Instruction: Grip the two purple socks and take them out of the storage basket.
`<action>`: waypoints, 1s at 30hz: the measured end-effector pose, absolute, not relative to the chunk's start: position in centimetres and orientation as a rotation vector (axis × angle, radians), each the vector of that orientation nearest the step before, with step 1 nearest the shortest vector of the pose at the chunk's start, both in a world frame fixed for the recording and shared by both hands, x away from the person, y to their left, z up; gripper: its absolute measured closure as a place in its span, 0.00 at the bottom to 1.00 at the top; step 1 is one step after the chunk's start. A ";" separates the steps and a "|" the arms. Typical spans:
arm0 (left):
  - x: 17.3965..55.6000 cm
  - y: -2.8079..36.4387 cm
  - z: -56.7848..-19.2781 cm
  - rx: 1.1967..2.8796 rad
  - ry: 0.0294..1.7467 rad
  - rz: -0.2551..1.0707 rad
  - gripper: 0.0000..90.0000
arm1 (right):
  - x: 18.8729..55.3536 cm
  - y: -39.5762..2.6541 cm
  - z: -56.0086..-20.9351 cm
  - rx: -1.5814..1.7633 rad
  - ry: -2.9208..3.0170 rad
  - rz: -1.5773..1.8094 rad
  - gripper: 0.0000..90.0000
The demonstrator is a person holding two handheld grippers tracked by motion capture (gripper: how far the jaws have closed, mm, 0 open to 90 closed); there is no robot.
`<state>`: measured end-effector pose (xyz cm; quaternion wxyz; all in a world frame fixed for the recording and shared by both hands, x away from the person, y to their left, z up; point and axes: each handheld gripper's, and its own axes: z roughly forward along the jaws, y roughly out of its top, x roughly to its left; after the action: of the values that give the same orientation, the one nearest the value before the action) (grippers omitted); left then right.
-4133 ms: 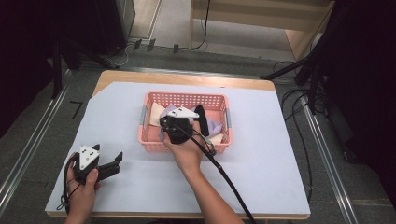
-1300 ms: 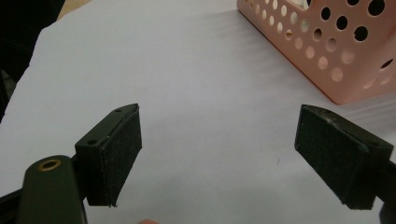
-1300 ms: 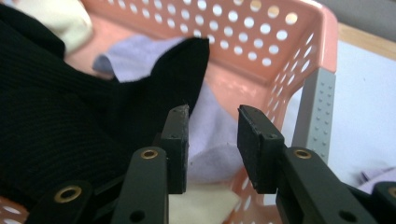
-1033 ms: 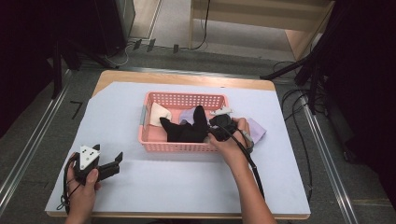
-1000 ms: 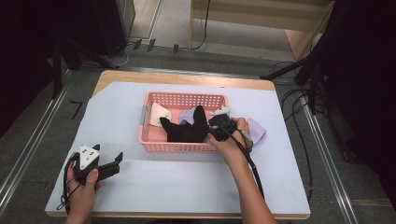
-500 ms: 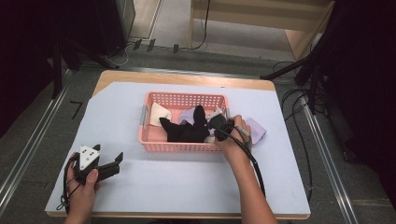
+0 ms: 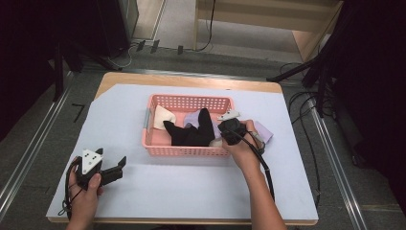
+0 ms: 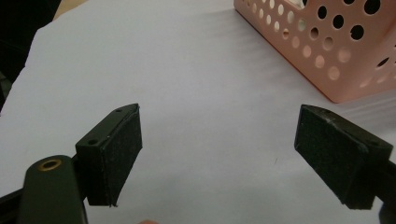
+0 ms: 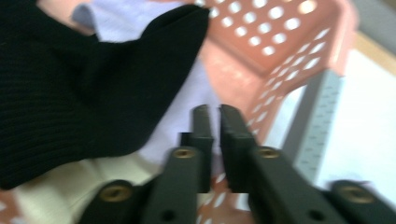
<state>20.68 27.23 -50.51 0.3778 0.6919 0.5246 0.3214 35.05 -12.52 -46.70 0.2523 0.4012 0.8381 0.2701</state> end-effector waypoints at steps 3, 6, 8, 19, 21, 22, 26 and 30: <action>20.7 27.2 -50.5 1.769 1.343 0.822 0.18 | 35.1 -12.1 -46.8 1.052 2.349 0.671 0.74; 20.7 27.2 -50.5 1.771 1.340 0.821 0.18 | 35.2 -11.6 -46.8 1.008 2.402 0.598 0.67; 20.7 27.3 -50.5 1.775 1.339 0.820 0.18 | 35.4 -11.3 -47.0 0.955 2.451 0.538 0.62; 20.7 27.3 -50.5 1.773 1.334 0.816 0.18 | 36.2 -11.7 -46.2 0.854 2.647 0.582 0.60; 20.7 27.3 -50.5 1.773 1.335 0.816 0.18 | 36.1 -11.7 -46.2 0.864 2.648 0.590 0.60; 20.7 27.2 -50.5 1.773 1.336 0.816 0.18 | 36.1 -11.7 -46.2 0.862 2.649 0.592 0.60; 20.7 27.2 -50.5 1.774 1.336 0.817 0.18 | 36.1 -11.6 -46.0 0.865 2.656 0.628 0.59; 20.7 27.2 -50.5 1.773 1.336 0.817 0.18 | 36.3 -11.0 -46.2 0.849 2.660 0.517 0.61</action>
<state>20.69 27.24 -50.52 0.3782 0.6939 0.5227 0.3197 36.26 -10.99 -46.17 0.1506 0.2956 0.9260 0.1800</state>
